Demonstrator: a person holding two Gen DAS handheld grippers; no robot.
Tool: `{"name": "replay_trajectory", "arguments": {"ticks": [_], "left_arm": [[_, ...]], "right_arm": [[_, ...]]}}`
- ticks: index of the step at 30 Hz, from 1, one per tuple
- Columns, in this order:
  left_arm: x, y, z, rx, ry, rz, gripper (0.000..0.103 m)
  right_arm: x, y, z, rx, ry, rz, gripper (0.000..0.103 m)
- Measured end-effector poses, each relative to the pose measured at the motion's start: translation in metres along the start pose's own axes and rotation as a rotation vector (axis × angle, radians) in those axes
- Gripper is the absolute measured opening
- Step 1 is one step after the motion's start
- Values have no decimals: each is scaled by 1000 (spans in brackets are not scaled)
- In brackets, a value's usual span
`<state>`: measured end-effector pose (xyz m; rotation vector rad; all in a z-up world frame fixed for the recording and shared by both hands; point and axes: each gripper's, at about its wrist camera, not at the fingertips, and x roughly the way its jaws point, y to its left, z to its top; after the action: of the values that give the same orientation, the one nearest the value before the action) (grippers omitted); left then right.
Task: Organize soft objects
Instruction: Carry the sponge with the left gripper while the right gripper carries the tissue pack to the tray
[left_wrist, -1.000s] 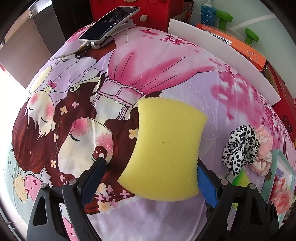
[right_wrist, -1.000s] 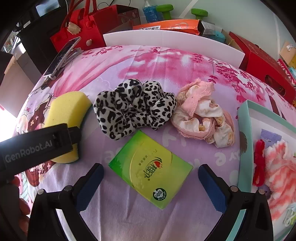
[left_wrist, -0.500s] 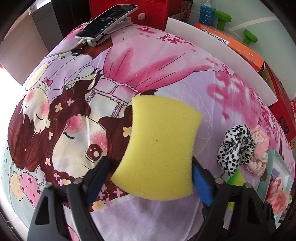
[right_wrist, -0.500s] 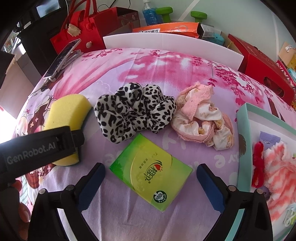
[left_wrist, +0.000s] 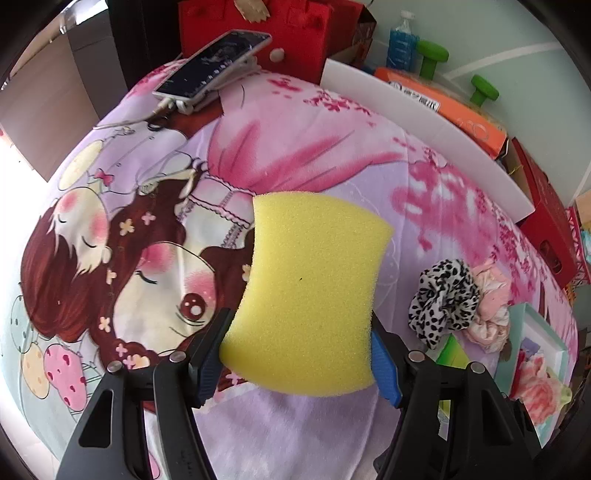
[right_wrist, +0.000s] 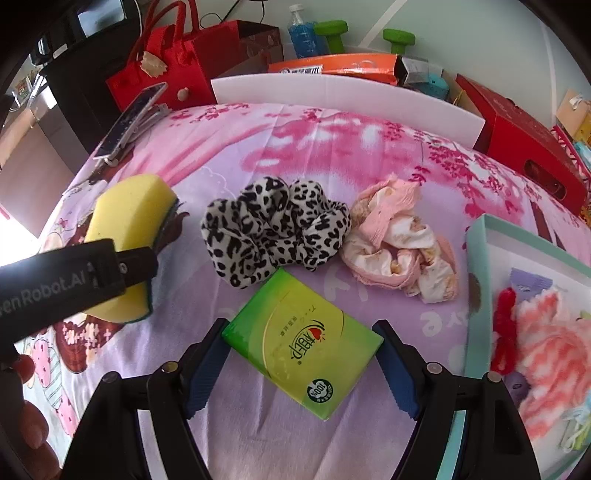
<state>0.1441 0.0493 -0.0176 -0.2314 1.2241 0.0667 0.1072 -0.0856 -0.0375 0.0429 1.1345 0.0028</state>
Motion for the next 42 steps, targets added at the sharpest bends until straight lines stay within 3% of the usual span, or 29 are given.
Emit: {"name": "replay_trajectory", "arguments": {"ticks": [14, 25, 34, 42], "left_arm": [[-72, 1, -6, 17, -172, -41, 69], [-105, -27, -27, 128, -240, -83, 70], [-107, -77, -48, 258, -178, -226, 70], [-108, -139, -89, 434, -137, -281, 70]], "right_arm": [[-70, -21, 0, 62, -129, -11, 80], [-116, -87, -27, 224, -175, -81, 80], [-145, -180, -70, 448, -158, -266, 80], [-158, -232, -103, 580, -152, -295, 80]]}}
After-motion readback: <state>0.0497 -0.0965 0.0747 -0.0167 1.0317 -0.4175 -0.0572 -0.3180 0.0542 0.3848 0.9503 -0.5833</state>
